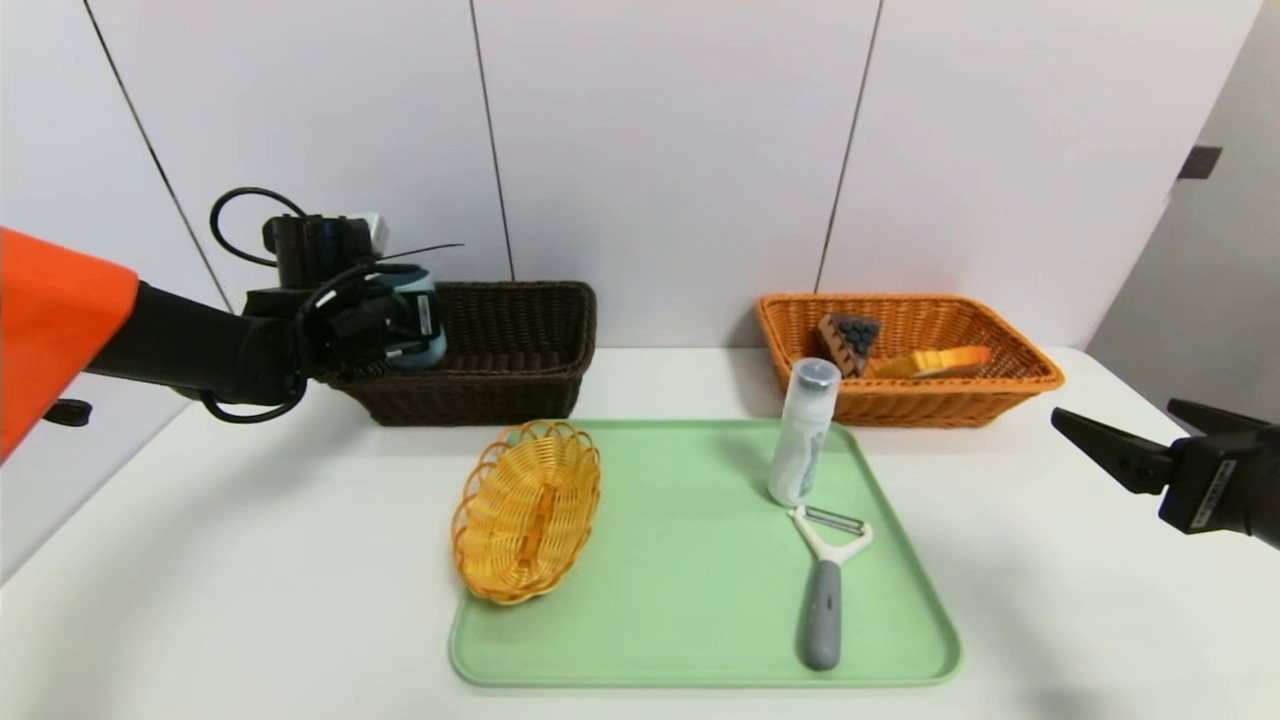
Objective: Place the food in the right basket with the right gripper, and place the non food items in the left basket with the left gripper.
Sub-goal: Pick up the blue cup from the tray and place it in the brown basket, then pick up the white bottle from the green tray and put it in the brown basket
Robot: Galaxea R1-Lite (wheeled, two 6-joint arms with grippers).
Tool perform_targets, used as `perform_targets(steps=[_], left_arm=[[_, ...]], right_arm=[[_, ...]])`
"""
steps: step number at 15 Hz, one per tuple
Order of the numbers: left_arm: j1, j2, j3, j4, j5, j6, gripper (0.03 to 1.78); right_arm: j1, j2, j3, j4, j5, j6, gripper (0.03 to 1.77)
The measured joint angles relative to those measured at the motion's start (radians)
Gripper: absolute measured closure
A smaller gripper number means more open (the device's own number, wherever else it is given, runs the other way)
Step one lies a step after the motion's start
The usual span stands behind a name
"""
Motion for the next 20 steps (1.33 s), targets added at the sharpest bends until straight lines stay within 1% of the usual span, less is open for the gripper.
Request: perform_targets(steps=[7,12,18,20], left_arm=[[0.000,0.016,-0.002,0.000,0.001,0.009,0.64],[0.000,0.016,-0.002,0.000,0.001,0.011,0.40],[-0.003,-0.058,-0.010,0.010,0.001,0.014,0.25],[-0.006,-0.112,-0.016,0.020,0.003,0.051,0.22]], right_arm=[[0.001,-0.004,0.003,-0.001,0.000,0.000,0.10],[0.000,-0.008,0.000,-0.001,0.000,-0.001,0.10],[0.001,-0.015,0.003,-0.001,0.002,-0.001,0.10],[0.001,-0.016,0.003,-0.001,0.002,-0.001,0.10]])
